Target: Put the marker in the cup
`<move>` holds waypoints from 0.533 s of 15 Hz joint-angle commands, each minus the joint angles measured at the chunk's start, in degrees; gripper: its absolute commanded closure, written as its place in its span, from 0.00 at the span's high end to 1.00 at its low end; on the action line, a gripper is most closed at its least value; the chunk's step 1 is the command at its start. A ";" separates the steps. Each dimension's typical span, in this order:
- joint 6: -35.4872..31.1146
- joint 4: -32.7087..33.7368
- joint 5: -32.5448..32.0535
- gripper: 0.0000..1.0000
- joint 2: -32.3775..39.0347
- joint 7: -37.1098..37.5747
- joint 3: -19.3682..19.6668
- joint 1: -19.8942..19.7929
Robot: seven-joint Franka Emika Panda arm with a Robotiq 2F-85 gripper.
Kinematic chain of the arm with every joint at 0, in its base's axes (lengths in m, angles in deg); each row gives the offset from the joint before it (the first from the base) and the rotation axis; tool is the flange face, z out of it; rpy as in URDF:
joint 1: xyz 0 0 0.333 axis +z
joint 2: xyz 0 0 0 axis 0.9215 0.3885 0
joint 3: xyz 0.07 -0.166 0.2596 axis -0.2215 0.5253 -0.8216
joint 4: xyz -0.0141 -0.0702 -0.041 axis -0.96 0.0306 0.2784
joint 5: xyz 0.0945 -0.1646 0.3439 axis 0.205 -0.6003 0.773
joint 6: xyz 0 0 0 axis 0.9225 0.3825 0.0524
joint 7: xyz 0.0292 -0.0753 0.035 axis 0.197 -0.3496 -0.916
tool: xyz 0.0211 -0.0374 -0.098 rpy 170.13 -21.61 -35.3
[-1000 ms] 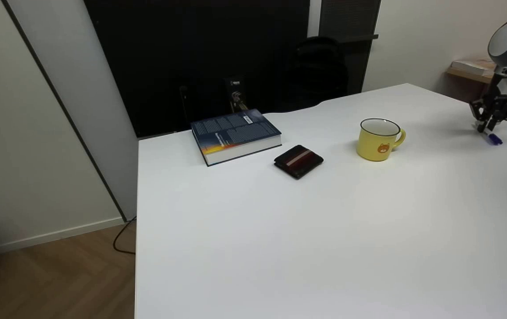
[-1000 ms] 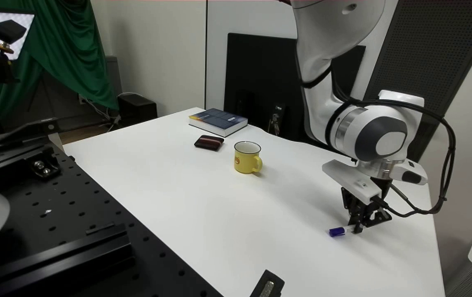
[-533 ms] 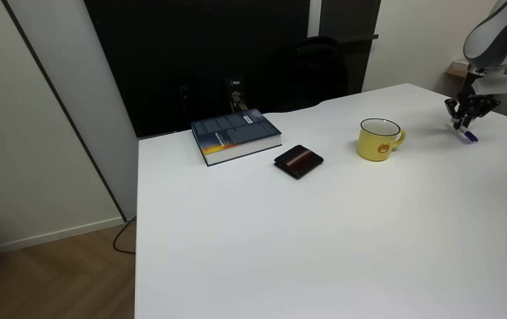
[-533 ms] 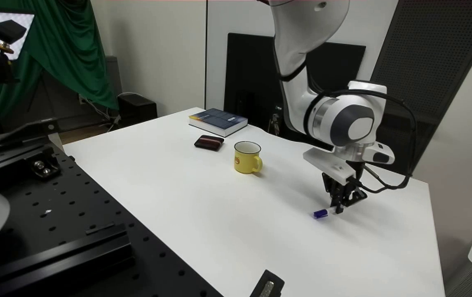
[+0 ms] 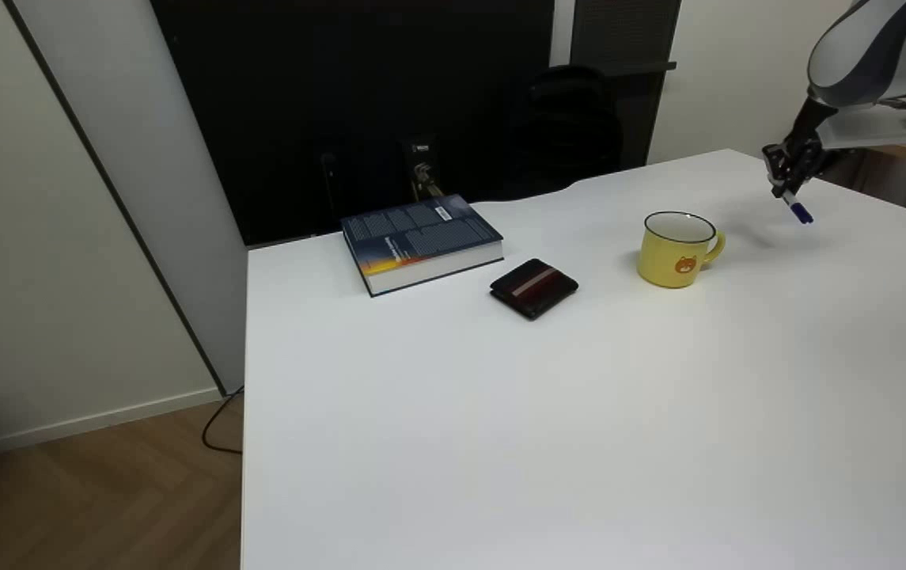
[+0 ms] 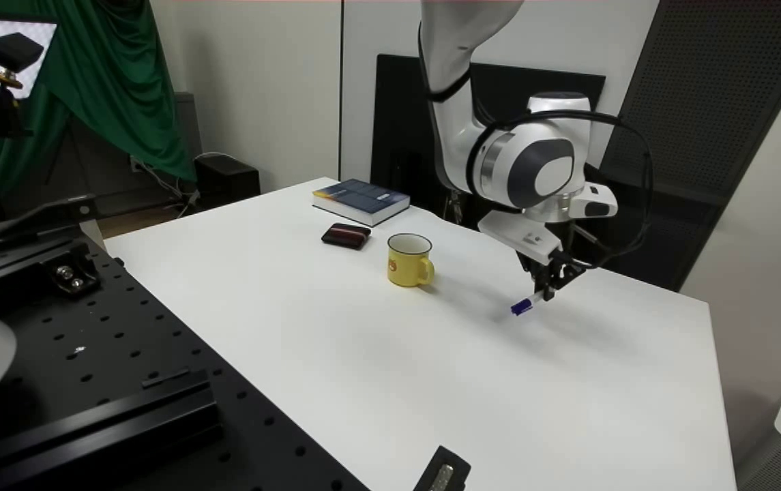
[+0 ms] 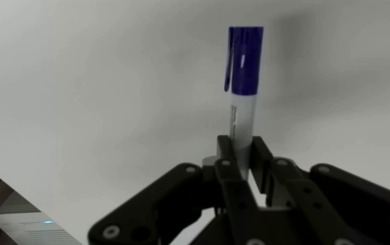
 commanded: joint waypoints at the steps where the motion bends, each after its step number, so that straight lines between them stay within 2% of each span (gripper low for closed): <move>1: -8.32 -9.90 -1.45 0.04 -7.48 -1.40 -2.44 0.17; 4: -17.92 -15.78 -2.33 0.04 -10.93 -2.63 -5.13 -0.16; 8: -31.00 -24.63 -4.77 0.04 -15.32 -3.07 -11.20 -2.94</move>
